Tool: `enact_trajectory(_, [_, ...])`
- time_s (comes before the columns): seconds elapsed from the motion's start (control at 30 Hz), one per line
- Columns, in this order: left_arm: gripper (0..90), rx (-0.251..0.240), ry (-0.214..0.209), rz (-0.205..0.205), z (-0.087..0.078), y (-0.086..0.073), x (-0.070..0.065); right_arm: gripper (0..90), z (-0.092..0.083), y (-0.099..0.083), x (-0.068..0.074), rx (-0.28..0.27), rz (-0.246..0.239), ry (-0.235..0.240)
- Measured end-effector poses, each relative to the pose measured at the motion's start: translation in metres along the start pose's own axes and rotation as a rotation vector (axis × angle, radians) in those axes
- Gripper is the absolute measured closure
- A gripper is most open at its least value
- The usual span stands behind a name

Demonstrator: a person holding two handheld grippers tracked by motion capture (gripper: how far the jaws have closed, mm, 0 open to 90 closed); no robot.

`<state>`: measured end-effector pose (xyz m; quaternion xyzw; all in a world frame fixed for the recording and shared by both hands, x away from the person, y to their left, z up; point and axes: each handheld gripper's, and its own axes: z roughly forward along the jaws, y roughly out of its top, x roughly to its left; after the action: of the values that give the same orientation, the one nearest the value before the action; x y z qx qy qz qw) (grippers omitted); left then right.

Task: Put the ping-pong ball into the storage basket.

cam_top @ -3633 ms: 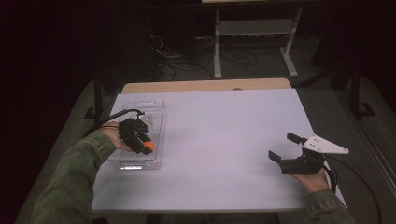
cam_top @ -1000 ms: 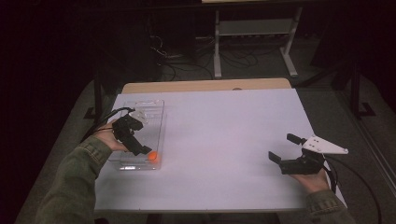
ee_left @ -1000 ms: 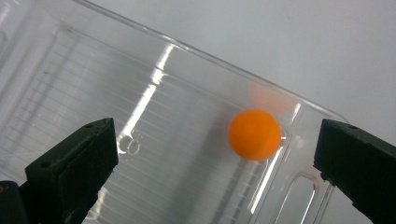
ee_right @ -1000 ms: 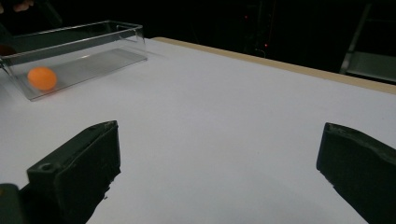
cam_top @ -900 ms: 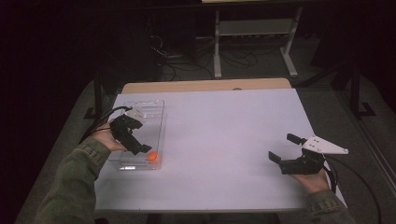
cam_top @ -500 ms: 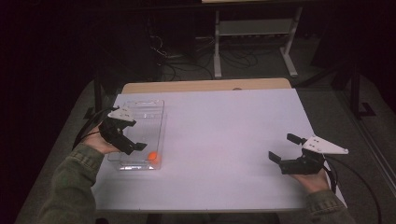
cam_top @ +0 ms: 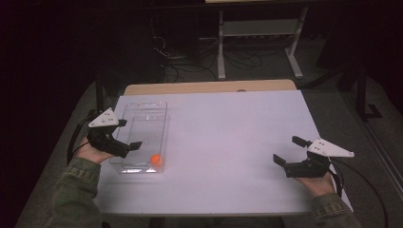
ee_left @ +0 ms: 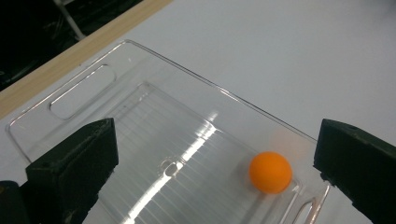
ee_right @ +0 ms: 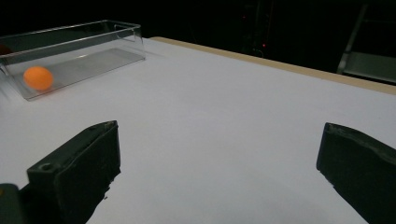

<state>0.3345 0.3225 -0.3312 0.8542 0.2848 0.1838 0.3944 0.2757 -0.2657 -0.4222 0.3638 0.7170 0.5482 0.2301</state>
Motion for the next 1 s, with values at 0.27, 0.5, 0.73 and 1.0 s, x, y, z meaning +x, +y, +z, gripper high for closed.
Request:
enact_trajectory(0.27, [0.0, -0.026, 0.014, -0.01, 0.0, -0.007, -0.003, 0.0, -0.001, 0.0, -0.001, -0.006, -0.002, -0.003])
enact_trajectory(0.5, [0.0, -0.067, 0.041, -0.033, 0.002, -0.017, -0.005, 0.0, -0.001, 0.0, -0.001, -0.005, -0.001, -0.004])
enact_trajectory(0.73, [0.0, -0.114, 0.052, -0.064, 0.0, -0.028, -0.005, 0.0, -0.001, 0.0, 0.0, -0.006, -0.005, -0.005])
enact_trajectory(1.0, [0.0, -0.159, 0.077, -0.091, -0.003, -0.037, -0.006, 0.0, 0.0, 0.0, 0.0, -0.004, -0.002, -0.005])
